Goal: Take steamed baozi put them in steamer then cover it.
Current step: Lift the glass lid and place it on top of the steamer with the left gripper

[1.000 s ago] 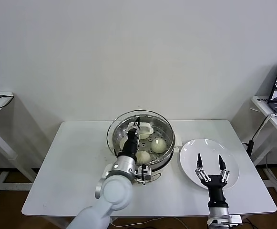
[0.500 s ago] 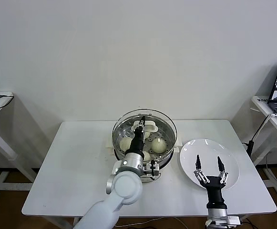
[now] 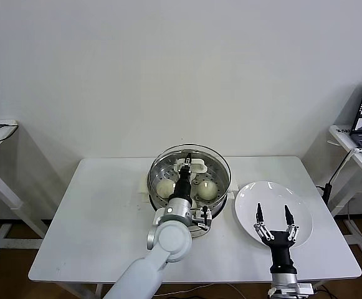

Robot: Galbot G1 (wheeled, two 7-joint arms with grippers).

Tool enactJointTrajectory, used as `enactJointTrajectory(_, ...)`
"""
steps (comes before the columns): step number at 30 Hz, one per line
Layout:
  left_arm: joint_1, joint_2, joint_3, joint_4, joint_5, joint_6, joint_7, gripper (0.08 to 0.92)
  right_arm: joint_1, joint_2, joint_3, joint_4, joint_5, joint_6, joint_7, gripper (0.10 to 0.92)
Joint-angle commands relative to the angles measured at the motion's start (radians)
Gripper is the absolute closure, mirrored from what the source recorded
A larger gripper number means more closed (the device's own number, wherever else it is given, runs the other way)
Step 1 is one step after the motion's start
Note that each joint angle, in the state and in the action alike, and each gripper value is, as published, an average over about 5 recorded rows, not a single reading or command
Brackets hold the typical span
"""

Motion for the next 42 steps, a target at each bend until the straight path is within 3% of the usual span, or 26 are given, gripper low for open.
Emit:
enactJointTrajectory(1, 0.003, -0.021, -0.008, 0.036, 0.023, -0.001, -0.007, 0.813, 0.005, 0.003, -0.003, -0.010, -0.003, 0.001, 0.001, 0.203)
enactJointTrajectory(42, 0.055, -0.035, -0.041, 0.053, 0.034, -0.031, -0.040, 0.813, 0.012, -0.008, -0.014, -0.027, -0.008, 0.002, -0.003, 0.203)
